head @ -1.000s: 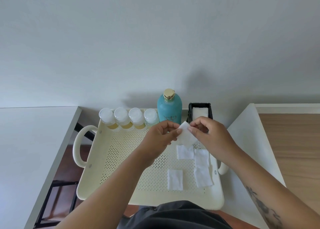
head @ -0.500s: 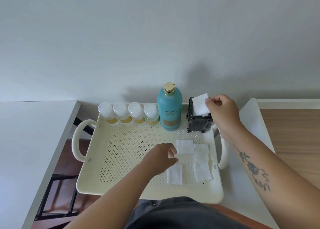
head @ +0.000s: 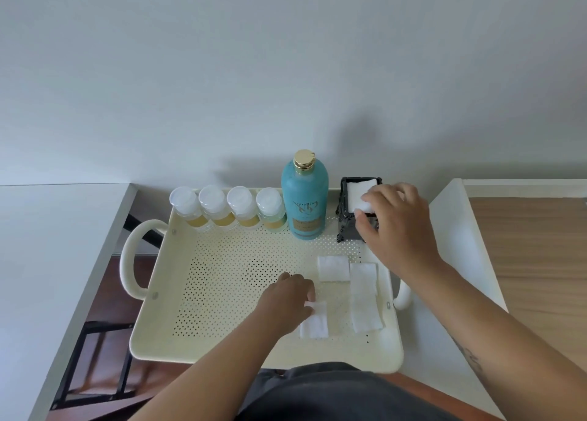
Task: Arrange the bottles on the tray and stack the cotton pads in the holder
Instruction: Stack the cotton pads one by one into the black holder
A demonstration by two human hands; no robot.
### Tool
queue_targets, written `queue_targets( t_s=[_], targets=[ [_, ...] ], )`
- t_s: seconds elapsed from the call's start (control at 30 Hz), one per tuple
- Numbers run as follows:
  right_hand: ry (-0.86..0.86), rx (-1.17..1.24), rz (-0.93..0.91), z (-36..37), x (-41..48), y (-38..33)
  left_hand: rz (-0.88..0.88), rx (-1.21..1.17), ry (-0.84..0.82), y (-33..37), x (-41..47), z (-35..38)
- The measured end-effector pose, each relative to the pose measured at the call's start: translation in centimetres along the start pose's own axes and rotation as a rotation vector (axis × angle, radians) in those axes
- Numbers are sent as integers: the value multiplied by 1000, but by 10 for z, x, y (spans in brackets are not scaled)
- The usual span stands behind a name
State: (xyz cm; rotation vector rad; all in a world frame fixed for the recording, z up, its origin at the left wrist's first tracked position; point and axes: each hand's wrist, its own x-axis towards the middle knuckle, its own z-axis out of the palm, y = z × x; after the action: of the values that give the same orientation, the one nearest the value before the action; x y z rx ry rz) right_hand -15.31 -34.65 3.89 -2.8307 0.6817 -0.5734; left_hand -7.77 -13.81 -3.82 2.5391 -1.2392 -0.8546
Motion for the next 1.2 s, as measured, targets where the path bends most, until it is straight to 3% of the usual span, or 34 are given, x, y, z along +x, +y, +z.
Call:
queue_targets(
  t_s=[0.3,0.67,0.77,0.97,1.2],
  targets=[
    [-247,-172,-28,10,7,2,29,-62,37,-5,-4,-2],
    [-328,-143,31,9,11,0,-62,-584,197,-2,-4,-49],
    [-268,-59,40,9,9,2,-44,-745,234,6,-2,-64],
    [32,247,4,-1,-10,-1,33,-903,239,24,3,-83],
    [-37,409,128,-12,-39,-20,93,-929,232,36,9,-90]
  ],
)
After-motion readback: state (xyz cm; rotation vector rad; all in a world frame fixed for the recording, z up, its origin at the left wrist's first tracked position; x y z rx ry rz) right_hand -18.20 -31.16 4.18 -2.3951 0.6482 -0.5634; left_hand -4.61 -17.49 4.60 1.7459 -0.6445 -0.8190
